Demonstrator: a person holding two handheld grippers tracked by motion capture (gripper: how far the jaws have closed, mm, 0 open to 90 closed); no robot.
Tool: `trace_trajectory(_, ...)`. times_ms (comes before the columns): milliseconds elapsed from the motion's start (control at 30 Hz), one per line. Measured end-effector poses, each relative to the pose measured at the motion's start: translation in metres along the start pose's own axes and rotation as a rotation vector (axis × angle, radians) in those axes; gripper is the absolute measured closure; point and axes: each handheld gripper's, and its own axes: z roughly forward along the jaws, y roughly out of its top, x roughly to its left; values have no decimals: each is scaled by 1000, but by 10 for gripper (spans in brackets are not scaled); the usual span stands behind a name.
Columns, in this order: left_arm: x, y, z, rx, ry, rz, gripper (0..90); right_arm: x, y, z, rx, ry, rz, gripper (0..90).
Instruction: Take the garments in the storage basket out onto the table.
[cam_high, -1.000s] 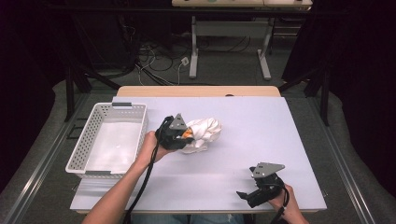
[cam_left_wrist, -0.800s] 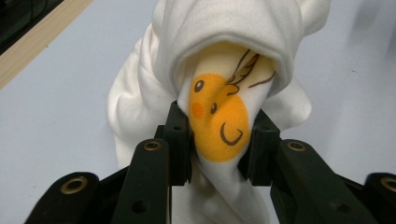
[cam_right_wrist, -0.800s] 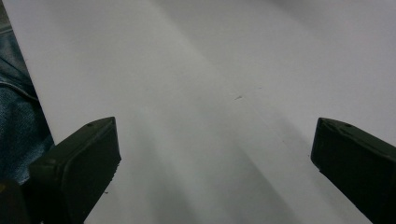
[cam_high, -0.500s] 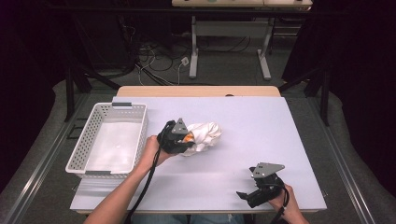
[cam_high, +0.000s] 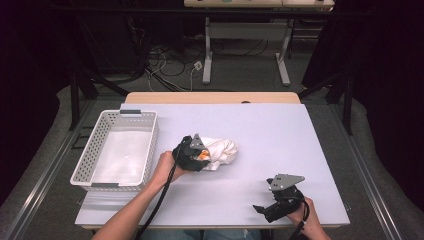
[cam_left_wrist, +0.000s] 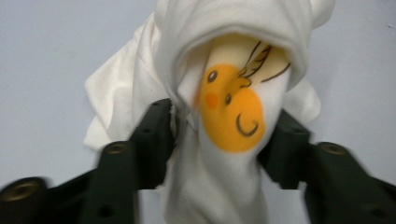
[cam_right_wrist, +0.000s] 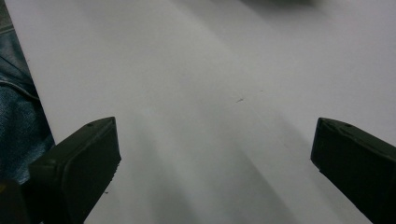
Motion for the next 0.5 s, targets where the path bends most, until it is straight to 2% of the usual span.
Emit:
trace_trajectory(33,-1,0,-3,-10,9,-7,285,0,0,0,-1,5,2,9)
trace_trajectory(67,-2,-1,-6,-23,15,-18,285,0,0,0,-1,5,2,9)
trace_trajectory(133,-3,-3,-13,-37,29,-27,166,0,0,0,-10,-1,-1,10)
trace_trajectory(167,-4,-4,-17,-45,36,-28,166,0,0,0,-10,-1,-1,10)
trace_trajectory(367,-11,-19,-46,-91,73,-55,37,0,-1,-1,-1,0,11,10)
trace_trajectory(500,-15,-31,-61,-109,85,-75,1,1,-1,-1,-9,-4,0,9)
